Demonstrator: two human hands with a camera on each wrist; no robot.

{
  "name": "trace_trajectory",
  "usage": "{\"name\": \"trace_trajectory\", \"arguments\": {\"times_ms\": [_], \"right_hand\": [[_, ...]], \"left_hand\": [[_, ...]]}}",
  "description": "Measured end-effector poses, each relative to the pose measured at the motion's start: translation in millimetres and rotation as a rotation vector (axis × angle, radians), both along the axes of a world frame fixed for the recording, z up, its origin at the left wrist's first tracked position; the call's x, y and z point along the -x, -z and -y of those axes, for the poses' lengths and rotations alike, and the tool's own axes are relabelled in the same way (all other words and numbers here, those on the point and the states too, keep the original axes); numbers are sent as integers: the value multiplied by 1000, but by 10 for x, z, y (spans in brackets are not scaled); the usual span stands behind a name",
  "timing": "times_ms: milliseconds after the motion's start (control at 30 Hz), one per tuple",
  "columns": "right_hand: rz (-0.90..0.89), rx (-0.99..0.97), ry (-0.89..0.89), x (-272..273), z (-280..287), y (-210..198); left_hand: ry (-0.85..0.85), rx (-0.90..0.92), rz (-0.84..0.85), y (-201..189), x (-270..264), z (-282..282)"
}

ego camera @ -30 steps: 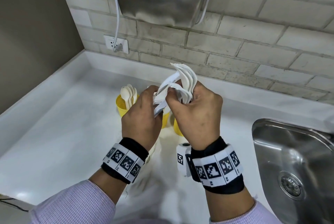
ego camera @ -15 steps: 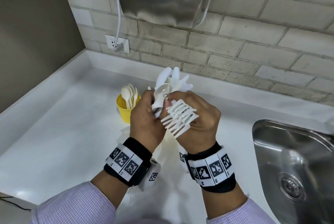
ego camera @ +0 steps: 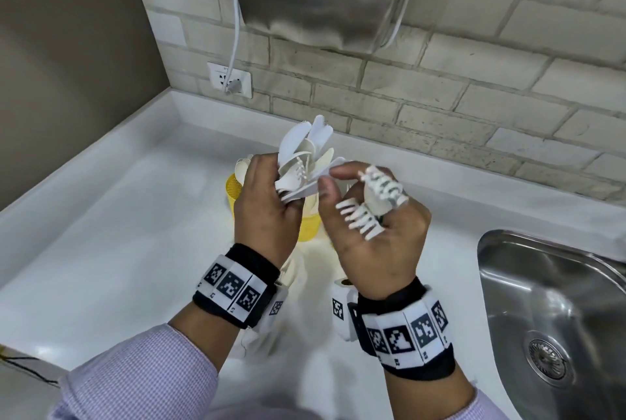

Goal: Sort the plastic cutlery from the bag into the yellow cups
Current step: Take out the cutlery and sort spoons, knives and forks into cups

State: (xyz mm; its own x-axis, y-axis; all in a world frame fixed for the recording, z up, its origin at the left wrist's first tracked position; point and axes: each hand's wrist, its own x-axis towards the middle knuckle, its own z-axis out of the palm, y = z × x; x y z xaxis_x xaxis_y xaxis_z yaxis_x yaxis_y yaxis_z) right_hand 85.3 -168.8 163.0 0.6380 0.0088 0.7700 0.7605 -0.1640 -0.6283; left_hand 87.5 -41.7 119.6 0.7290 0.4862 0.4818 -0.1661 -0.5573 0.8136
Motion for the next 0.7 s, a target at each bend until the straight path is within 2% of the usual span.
{"name": "trace_trajectory", "arguments": {"times_ms": [100, 233, 300, 467, 600, 700], "right_hand": [[-1, 95, 20, 0, 31, -129], [28, 354, 101, -13, -33, -163], [34, 403, 159, -44, -57, -128], [-8, 246, 172, -51, -104, -116], [10, 73, 162, -39, -100, -150], [-23, 61, 174, -34, -106, -158]], "left_hand": [[-79, -123, -5, 60, -6, -85], [-63, -120, -63, 37, 23, -55], [-56, -135, -74, 26, 45, -50], [-100, -274, -176, 42, 39, -108], [-112, -237, -215, 16, 58, -114], [-118, -236, -194, 8, 58, -106]]}}
